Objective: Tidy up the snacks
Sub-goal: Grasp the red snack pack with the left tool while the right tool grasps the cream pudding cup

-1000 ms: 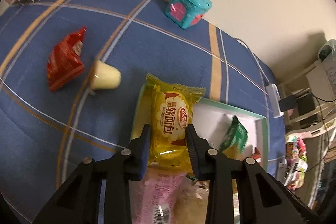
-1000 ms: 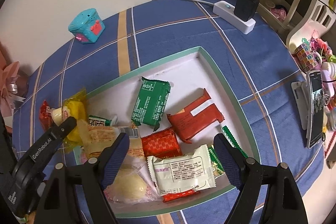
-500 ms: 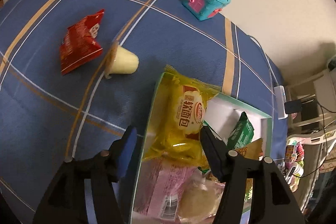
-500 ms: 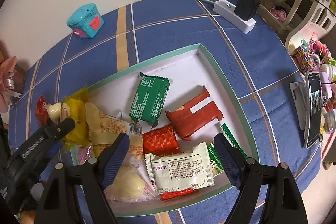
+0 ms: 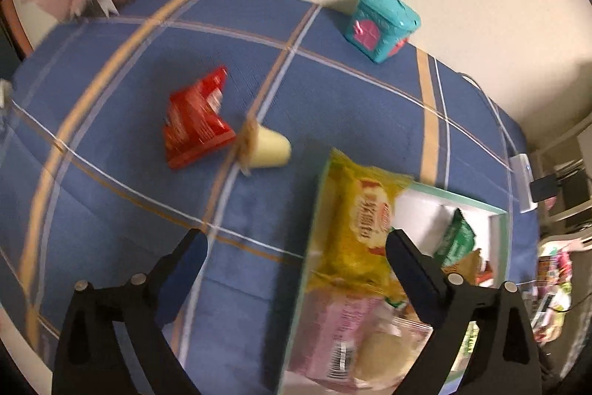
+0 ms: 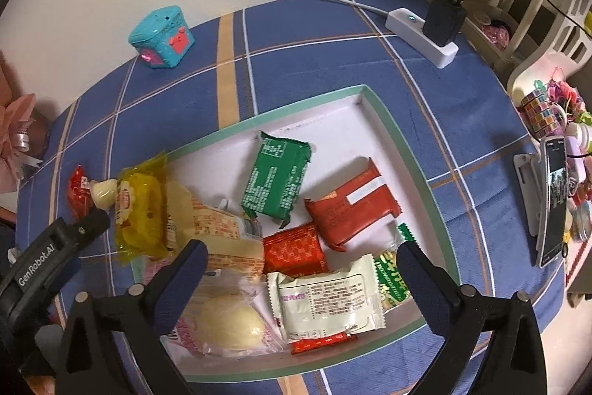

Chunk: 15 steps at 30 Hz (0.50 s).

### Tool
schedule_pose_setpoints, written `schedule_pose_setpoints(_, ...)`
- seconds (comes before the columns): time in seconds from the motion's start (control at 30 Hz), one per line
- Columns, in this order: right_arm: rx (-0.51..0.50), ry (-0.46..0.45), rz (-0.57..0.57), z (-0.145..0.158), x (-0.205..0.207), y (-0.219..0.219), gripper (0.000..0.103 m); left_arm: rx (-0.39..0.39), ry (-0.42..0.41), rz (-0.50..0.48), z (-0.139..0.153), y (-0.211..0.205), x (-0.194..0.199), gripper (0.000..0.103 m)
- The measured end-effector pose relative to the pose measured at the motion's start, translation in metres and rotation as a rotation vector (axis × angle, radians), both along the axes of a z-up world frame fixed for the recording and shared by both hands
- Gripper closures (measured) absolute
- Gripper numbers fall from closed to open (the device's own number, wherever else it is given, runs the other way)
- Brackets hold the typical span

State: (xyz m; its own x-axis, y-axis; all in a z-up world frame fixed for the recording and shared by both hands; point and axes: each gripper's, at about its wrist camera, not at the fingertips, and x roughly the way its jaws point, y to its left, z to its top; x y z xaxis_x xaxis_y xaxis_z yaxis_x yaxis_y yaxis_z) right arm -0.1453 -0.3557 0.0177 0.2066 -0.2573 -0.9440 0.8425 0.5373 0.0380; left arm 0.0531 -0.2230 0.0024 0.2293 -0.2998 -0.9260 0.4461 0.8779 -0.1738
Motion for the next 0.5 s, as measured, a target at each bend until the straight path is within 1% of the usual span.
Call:
schedule_pose_setpoints(0.07, -0.004, 0.005, 0.008, 0.000, 0.002, 0.002, 0.000, 0.016, -0.032, -0.003, 0.004, 0.004, 0.001, 0.005)
schedule_pose_setpoints(0.17, -0.010, 0.006, 0.015, 0.001, 0.005, 0.004, 0.000, 0.032, -0.057, 0.005, 0.008, 0.012, 0.005, 0.005)
schedule_pose_setpoints(0.37, -0.038, -0.003, 0.043, 0.006, 0.019, 0.015, 0.000, 0.031, -0.058, 0.041, 0.011, 0.029, 0.021, 0.005)
schedule_pose_setpoints(0.5, -0.064, -0.033, 0.081, 0.012, 0.038, 0.030, 0.000, 0.014, -0.074, 0.088, 0.018, 0.054, 0.041, 0.005)
